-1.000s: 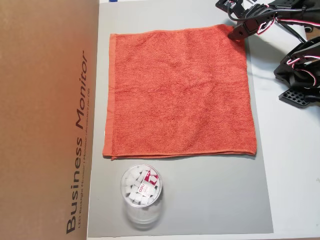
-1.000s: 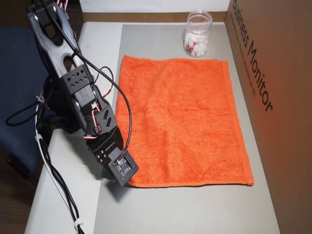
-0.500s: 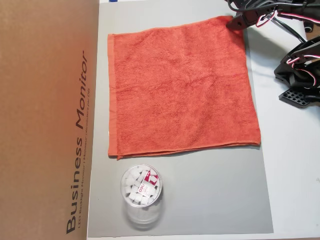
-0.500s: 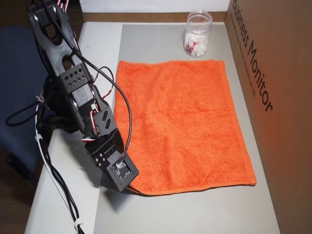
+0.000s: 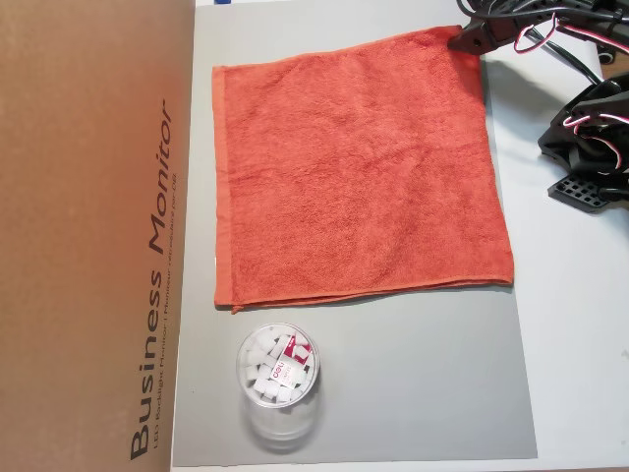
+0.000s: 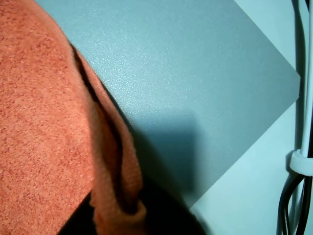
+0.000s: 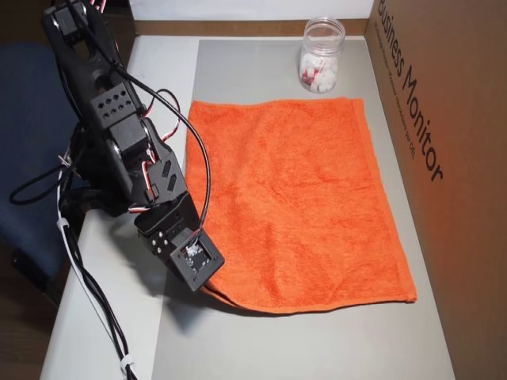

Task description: Fold the blanket.

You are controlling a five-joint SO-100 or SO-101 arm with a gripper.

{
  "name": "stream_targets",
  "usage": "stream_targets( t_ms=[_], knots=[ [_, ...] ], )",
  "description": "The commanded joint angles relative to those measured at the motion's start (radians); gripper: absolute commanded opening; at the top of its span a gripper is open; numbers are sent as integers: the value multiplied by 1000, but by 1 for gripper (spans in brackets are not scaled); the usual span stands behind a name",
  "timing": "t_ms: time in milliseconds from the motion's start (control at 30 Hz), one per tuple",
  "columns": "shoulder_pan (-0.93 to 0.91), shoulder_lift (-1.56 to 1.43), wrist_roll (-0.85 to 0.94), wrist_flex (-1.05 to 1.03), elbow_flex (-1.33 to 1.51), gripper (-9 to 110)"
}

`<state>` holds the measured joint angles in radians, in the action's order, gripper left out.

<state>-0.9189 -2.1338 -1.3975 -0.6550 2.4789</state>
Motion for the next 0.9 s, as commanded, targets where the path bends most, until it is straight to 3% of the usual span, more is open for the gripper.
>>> stream_targets(
  t_ms=[0,167,400,867],
  knots=[
    [2,-58,-9,-23,-35,0],
    [21,-121,-14,-37,-37,0],
    [127,-199,-179,-43,-61,0],
    [273,-261,-316,-41,-155,0]
  ],
)
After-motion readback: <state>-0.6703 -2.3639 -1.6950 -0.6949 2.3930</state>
